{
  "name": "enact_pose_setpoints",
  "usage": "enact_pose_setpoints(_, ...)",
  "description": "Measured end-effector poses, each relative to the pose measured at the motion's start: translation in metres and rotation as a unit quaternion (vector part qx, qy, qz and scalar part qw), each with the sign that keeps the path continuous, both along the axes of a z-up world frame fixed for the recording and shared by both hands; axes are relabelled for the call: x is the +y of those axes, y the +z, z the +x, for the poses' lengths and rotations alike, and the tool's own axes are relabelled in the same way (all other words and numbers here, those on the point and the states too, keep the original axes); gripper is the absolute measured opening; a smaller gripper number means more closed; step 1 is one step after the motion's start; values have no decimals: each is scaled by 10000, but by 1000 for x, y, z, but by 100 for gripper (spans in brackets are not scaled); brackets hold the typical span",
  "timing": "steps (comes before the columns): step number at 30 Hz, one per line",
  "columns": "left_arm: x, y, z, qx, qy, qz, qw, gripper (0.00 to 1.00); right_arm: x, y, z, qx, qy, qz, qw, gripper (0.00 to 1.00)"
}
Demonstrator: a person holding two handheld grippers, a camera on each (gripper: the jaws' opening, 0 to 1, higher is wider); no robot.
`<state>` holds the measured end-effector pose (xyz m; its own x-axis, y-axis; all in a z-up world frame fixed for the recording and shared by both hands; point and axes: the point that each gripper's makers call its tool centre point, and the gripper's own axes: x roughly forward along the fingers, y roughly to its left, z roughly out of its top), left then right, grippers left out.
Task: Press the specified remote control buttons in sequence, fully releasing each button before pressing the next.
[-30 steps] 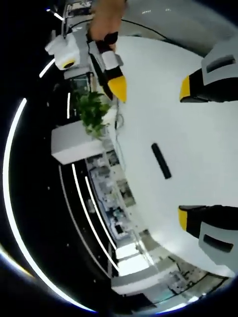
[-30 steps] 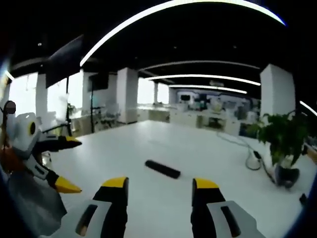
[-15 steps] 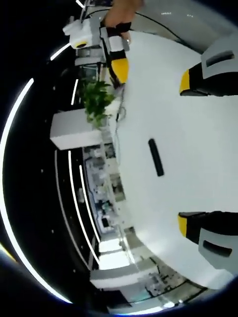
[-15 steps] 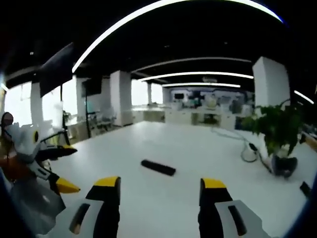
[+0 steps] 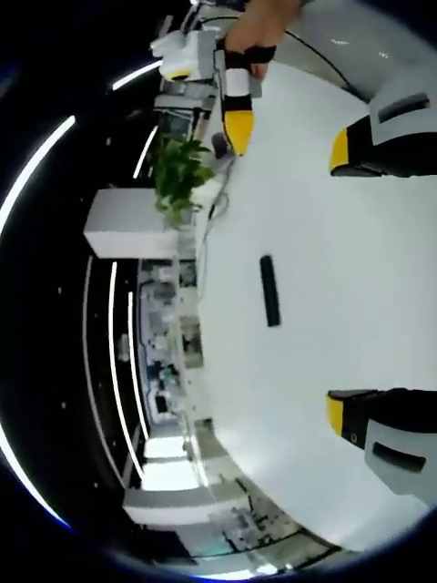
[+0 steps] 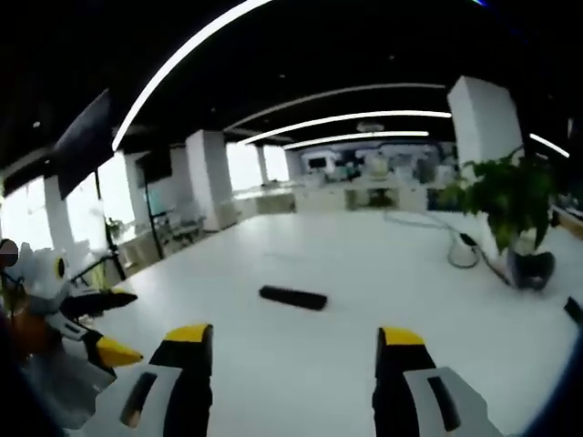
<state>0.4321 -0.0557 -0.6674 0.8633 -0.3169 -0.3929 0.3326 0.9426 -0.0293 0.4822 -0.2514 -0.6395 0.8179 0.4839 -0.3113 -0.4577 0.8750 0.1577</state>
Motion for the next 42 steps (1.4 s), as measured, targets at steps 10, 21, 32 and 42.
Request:
enact_pose_setpoints(10, 4, -11, 0, 248, 117, 28, 9996, 100, -1, -6, -1, -74, -151, -157, 9997, 76)
enact_pose_setpoints(21, 2, -1, 10, 178, -24, 201, 9996, 100, 4, -10, -2, 14, 176, -460, 9988, 68)
enact_pose_setpoints(32, 10, 7, 30, 104, -171, 257, 9995, 100, -1, 9, 18, -155, 238, -404, 9988, 67)
enact_pose_setpoints(42, 14, 14, 48, 21, -399, 289, 9988, 100, 8, 9, 34, -253, 574, -534, 9966, 63)
